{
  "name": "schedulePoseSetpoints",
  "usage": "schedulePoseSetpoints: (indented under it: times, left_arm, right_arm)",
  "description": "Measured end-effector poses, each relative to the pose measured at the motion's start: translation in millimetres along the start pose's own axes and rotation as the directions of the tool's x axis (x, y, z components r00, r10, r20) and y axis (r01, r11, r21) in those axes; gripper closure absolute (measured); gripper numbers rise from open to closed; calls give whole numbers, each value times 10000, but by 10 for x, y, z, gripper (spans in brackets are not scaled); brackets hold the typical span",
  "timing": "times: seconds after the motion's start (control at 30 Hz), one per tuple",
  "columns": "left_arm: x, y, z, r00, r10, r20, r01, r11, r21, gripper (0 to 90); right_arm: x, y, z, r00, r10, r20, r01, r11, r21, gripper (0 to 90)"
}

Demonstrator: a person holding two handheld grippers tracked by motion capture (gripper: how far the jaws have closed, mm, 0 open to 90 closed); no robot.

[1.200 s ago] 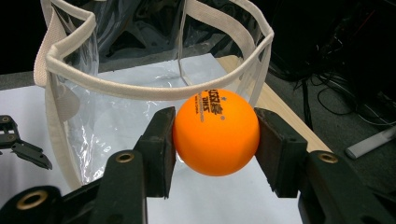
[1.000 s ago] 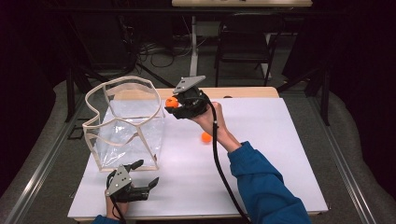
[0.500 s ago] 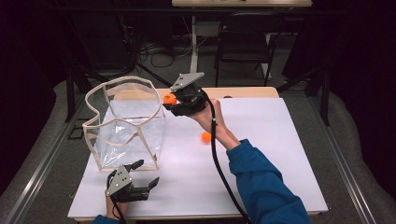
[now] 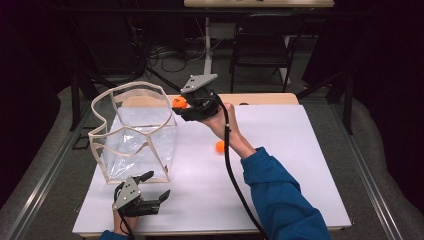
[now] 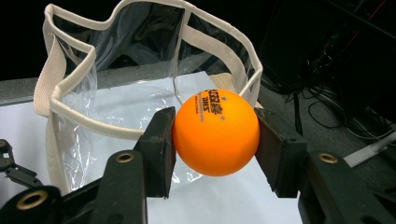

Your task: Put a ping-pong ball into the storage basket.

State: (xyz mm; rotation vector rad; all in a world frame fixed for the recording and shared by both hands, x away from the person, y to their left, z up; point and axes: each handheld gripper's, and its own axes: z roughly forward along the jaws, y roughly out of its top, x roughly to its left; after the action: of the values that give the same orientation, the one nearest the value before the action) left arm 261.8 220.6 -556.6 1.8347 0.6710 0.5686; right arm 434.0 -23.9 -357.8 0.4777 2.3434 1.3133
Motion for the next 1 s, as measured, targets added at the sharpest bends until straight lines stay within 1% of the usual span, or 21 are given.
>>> schedulePoseSetpoints:
  times: [0.33,0.47,0.6,0.73,0.93,1.0]
  left_arm:
    - [-6,4,-9,10000,33,-51,-33,10000,-50,159]
    - [3,3,-13,10000,-28,-36,28,10000,-47,159]
    - [-5,9,-14,10000,18,-12,-18,9999,-114,159]
    - [-14,14,-14,10000,82,17,-82,9999,-75,159]
    - [-9,10,-11,10000,54,-1,-54,10000,-68,159]
    - [-10,9,-12,10000,56,18,-56,10000,-64,159]
  right_arm:
    - [9,67,7,9999,139,-8,-139,9996,-226,509]
    - [17,102,-11,9999,126,-15,-126,9993,-366,509]
    - [40,134,15,9999,100,12,-100,9993,-356,509]
    - [59,152,50,10000,69,61,-68,9995,-308,509]
    - [89,177,84,9999,-25,123,29,9995,-302,509]
    - [102,182,88,9997,-27,242,37,9990,-443,509]
